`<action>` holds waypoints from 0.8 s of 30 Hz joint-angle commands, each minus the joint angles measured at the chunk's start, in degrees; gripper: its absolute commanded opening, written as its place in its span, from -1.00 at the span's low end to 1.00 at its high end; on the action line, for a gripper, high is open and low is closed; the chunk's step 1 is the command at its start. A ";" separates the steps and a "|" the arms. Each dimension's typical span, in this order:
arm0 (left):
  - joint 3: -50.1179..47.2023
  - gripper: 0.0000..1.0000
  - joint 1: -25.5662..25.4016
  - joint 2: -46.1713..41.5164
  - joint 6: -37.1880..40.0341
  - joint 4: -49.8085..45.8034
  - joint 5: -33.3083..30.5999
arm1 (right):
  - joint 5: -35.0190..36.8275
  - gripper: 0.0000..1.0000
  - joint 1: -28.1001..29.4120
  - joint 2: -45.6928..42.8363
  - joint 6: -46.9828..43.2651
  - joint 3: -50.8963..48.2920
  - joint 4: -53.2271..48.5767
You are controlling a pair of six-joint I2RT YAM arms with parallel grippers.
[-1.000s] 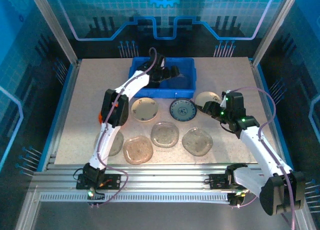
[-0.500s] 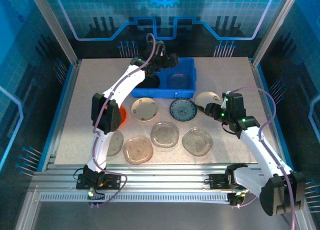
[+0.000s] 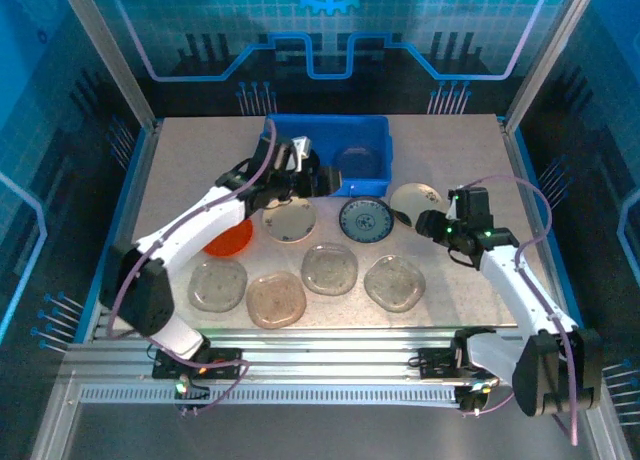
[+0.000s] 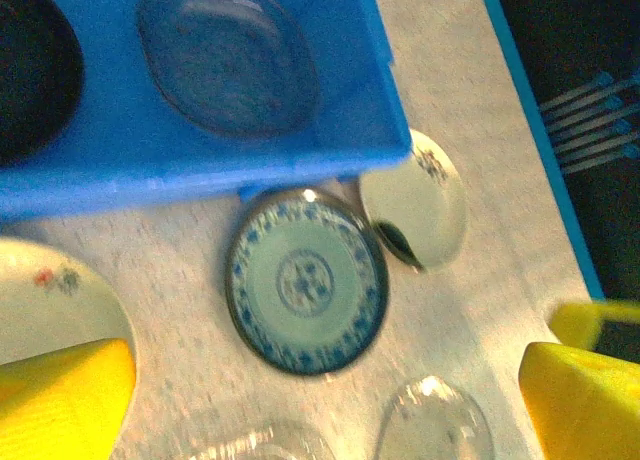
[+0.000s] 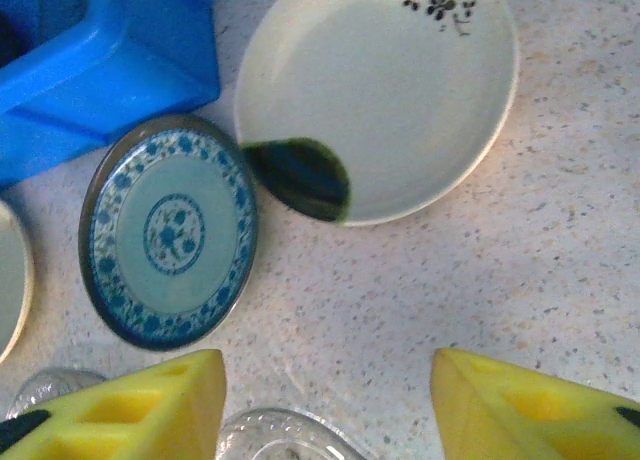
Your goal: Place the plates into the plastic bin on the countertop
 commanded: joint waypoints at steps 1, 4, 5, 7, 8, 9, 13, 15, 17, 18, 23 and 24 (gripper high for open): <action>-4.87 0.96 -0.18 -4.00 -2.58 3.62 7.82 | -4.04 0.06 -2.69 1.85 2.95 -1.67 4.06; -9.94 0.92 -0.69 -6.42 -4.30 5.88 9.88 | -6.42 -0.04 -5.12 4.79 5.26 -1.97 5.97; -10.77 0.92 -0.89 -6.74 -4.42 5.84 9.93 | -7.07 -0.05 -5.78 5.63 5.70 -1.98 6.37; -12.13 0.90 -1.21 -6.76 -4.75 5.48 9.52 | -6.85 -0.05 -6.85 7.21 6.17 -1.96 6.94; -12.66 0.90 -1.20 -6.65 -5.14 5.84 9.79 | -6.49 -0.05 -7.32 7.72 6.31 -1.93 7.06; -13.07 0.89 -1.29 -6.26 -5.63 6.35 10.21 | -6.38 -0.05 -7.79 8.42 6.46 -1.90 7.31; -13.28 0.88 -1.86 -4.15 -6.54 7.84 11.20 | -7.12 -0.05 -9.33 11.44 6.74 -1.25 8.44; -13.23 0.87 -2.28 -3.08 -7.09 9.02 11.62 | -7.49 -0.05 -9.91 13.56 7.04 -0.77 9.06; -13.03 0.87 -2.54 -2.11 -7.63 10.11 12.07 | -8.24 -0.05 -10.57 15.93 7.61 -0.13 9.83; -12.76 0.87 -2.60 -1.62 -7.83 10.36 12.03 | -8.55 -0.06 -10.87 17.03 7.92 0.22 10.13; -11.97 0.86 -2.62 -0.77 -7.82 11.15 11.50 | -9.85 -0.17 -11.29 20.77 8.95 1.36 13.29; -11.71 0.86 -2.64 -0.53 -7.68 11.05 11.57 | -9.82 -0.18 -11.27 21.52 8.97 1.83 13.55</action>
